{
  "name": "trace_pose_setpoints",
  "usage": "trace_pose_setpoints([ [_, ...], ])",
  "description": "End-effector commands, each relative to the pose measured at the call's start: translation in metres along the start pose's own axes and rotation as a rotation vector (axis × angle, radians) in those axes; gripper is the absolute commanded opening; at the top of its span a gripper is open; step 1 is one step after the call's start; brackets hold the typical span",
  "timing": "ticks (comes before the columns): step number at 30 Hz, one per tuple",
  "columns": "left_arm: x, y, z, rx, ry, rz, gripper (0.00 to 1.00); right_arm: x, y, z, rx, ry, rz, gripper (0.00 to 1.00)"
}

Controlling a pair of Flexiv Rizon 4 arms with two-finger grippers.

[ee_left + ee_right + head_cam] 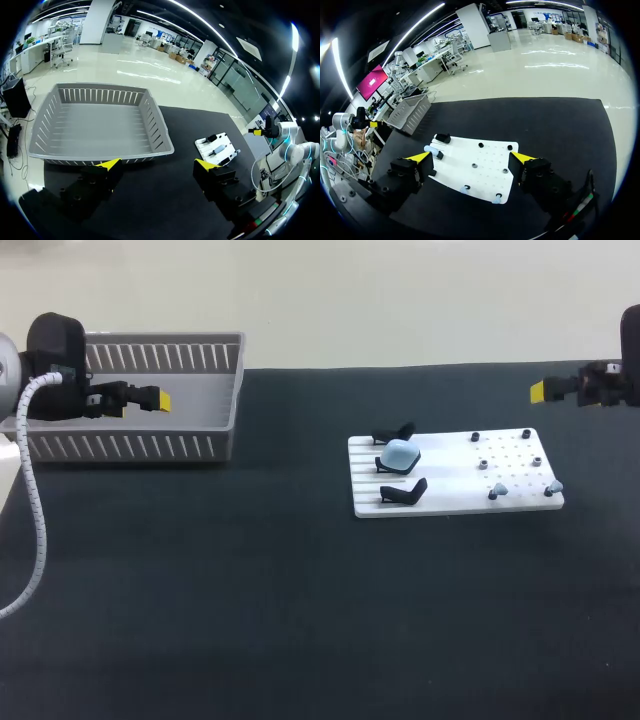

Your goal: Pick up each earbud case from the left stands, insert the matching earbuds, close the lid, and place the case in the box.

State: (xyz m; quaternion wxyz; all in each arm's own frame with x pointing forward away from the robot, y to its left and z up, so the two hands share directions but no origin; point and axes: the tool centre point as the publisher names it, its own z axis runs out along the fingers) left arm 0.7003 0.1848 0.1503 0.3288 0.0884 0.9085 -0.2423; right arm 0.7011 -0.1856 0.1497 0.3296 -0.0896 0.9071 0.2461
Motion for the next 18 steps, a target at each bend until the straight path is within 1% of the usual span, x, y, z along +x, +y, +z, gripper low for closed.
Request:
trace_pose_setpoints([
  [1,-0.001,-0.001,0.0,-0.003,0.003,-0.001,1.0,0.0,0.0,0.0,-0.001,0.0,-0.001,1.0],
  [13,-0.001,-0.001,0.0,-0.003,0.003,-0.001,1.0,0.0,0.0,0.0,-0.001,0.0,-0.001,1.0],
  [15,-0.001,-0.005,0.001,0.043,-0.004,0.048,1.0,0.0,0.0,0.0,-0.001,0.0,-0.001,1.0],
  [16,-0.001,-0.008,0.001,0.084,-0.009,0.081,1.0,0.0,0.0,0.0,-0.001,0.0,-0.001,1.0],
  [18,0.0,-0.013,-0.001,0.159,-0.061,0.174,1.0,0.0,0.0,0.0,-0.001,0.0,-0.001,1.0],
])
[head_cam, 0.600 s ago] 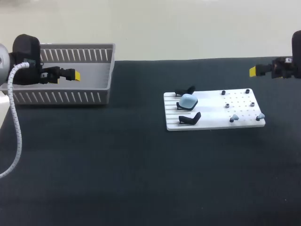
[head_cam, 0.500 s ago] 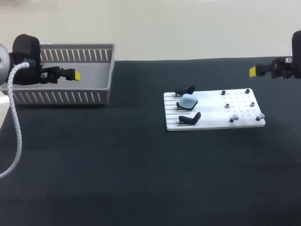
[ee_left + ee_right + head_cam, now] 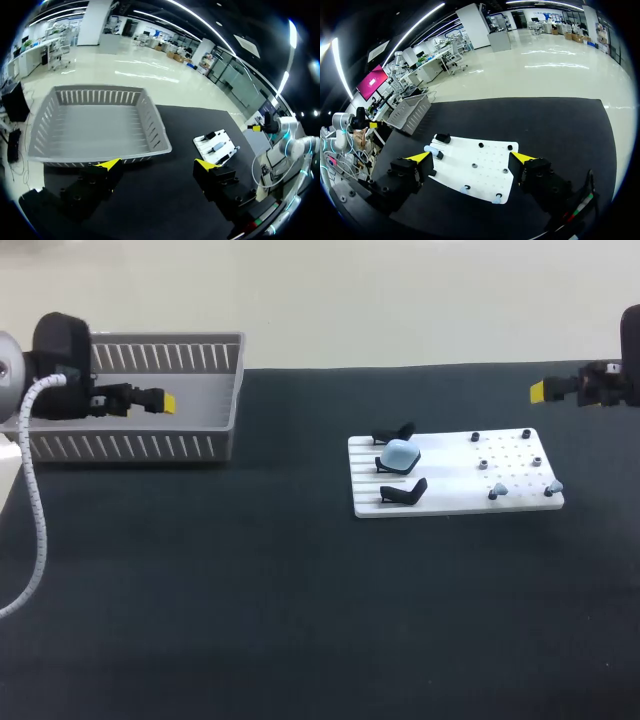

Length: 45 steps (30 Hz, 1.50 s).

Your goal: Pick up each earbud case from the left stands, insert the matching earbuds, close the lid, and place the case in the box.

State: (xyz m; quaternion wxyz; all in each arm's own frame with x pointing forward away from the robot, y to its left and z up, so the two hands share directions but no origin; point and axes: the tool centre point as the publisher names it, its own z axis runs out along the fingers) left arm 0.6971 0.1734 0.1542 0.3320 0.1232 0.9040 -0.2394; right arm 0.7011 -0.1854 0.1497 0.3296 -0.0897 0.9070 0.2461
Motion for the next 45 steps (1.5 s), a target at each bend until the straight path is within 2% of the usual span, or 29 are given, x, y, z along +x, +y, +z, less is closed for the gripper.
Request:
trace_pose_setpoints([
  [1,0.0,-0.004,-0.004,0.158,-0.092,0.148,1.0,0.0,0.0,0.0,-0.001,0.0,0.0,1.0],
  [8,-0.001,-0.024,-0.005,0.342,-0.131,0.341,1.0,0.0,0.0,0.0,-0.001,0.0,0.0,1.0],
  [11,0.001,-0.035,-0.007,0.461,-0.146,0.455,1.0,0.0,0.0,0.0,-0.001,0.0,0.0,1.0],
  [16,-0.002,-0.055,0.005,0.542,-0.101,0.603,1.0,0.0,0.0,0.0,-0.001,0.0,0.0,1.0],
  [23,-0.004,-0.077,0.027,0.665,-0.041,0.753,1.0,0.0,0.0,0.0,-0.001,0.0,0.0,1.0],
  [39,-0.005,-0.078,0.029,0.675,-0.031,0.772,1.0,0.0,0.0,0.0,-0.001,0.0,0.0,1.0],
  [45,0.015,-0.088,0.056,0.653,-0.091,0.803,1.0,0.0,0.0,0.0,-0.001,0.0,0.0,1.0],
])
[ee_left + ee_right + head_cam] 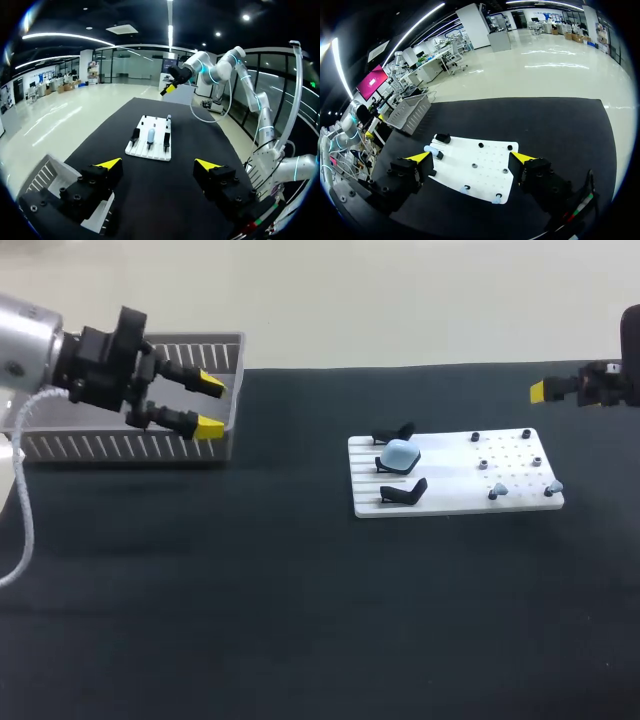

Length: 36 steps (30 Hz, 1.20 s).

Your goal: Pick up each earbud case from the left stands, insert the matching earbuds, close the lid, and place the case in the box.

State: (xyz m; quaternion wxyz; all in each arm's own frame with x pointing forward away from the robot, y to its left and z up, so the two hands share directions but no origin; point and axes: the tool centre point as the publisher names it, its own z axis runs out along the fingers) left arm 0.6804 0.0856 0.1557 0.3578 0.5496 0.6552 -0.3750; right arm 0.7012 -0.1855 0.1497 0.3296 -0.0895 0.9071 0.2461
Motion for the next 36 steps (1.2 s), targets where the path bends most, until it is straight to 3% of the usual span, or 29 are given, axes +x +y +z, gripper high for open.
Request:
trace_pose_setpoints([
  [1,0.01,0.003,0.027,-0.048,-0.014,0.043,1.0,0.0,0.0,0.0,-0.001,0.0,-0.001,1.0],
  [12,0.006,0.02,0.073,0.076,-0.032,0.134,1.0,0.0,0.0,0.0,-0.001,0.0,-0.001,1.0],
  [19,0.002,0.025,0.107,0.133,-0.053,0.136,1.0,0.0,0.0,0.0,-0.001,0.0,-0.001,1.0],
  [36,0.006,0.001,0.159,0.187,-0.026,0.138,1.0,0.0,0.0,0.0,-0.001,0.0,-0.001,1.0],
])
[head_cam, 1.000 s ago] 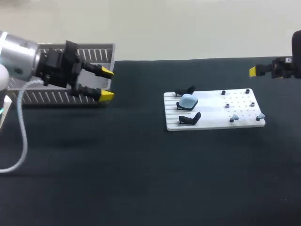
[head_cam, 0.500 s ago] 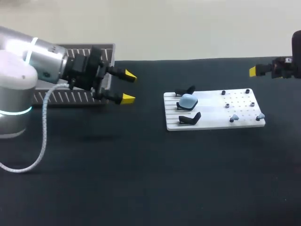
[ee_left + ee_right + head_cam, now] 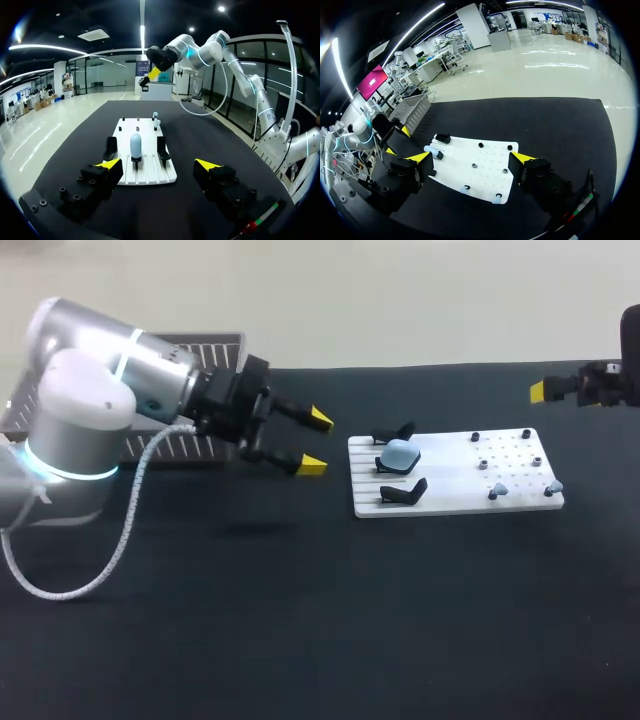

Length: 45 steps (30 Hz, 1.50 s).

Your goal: Pick up each earbud case from the left stands, insert the matching earbuds, close the lid, and place the case in the box.

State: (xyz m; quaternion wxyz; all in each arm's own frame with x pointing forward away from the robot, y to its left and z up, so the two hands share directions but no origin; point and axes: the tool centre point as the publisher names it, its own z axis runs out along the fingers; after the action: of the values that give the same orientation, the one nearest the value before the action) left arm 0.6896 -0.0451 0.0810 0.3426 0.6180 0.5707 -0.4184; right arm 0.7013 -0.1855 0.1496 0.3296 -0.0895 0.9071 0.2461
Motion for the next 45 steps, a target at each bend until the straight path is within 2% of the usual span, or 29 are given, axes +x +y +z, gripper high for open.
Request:
trace_pose_setpoints([
  [1,0.001,0.001,0.01,0.002,0.015,-0.005,0.89,0.0,0.0,0.0,-0.001,0.0,-0.001,1.0],
  [2,0.002,0.0,0.011,-0.001,0.02,-0.007,0.77,0.0,0.0,0.0,-0.001,0.0,-0.001,1.0],
  [3,0.002,0.001,0.012,-0.007,0.024,-0.013,0.74,0.0,0.0,0.0,-0.001,0.0,-0.001,1.0],
  [8,0.006,0.001,0.02,-0.008,0.036,-0.024,0.84,0.0,0.0,0.0,-0.001,0.0,-0.001,1.0],
  [11,0.008,0.002,0.024,-0.009,0.043,-0.028,0.75,0.0,0.0,0.0,-0.001,0.0,-0.001,1.0],
  [17,0.009,0.009,0.033,0.002,0.055,-0.028,0.76,0.0,0.0,0.0,-0.001,0.0,-0.001,1.0],
  [20,0.009,0.015,0.036,0.012,0.064,-0.023,0.65,0.0,0.0,0.0,-0.001,0.0,-0.001,1.0],
  [26,0.008,0.024,0.044,0.025,0.065,-0.017,0.67,0.0,0.0,0.0,-0.001,0.0,-0.001,1.0],
  [31,0.01,0.028,0.051,0.034,0.06,-0.026,0.59,0.0,0.0,0.0,-0.001,0.0,-0.001,1.0],
  [35,0.011,0.033,0.055,0.037,0.062,-0.032,0.6,0.0,0.0,0.0,-0.001,0.0,-0.001,1.0],
  [39,0.011,0.038,0.057,0.036,0.062,-0.034,0.55,0.0,0.0,0.0,-0.001,0.0,-0.001,1.0],
  [45,0.007,0.041,0.063,0.041,0.059,-0.03,0.6,0.0,0.0,0.0,-0.001,0.0,-0.001,1.0],
])
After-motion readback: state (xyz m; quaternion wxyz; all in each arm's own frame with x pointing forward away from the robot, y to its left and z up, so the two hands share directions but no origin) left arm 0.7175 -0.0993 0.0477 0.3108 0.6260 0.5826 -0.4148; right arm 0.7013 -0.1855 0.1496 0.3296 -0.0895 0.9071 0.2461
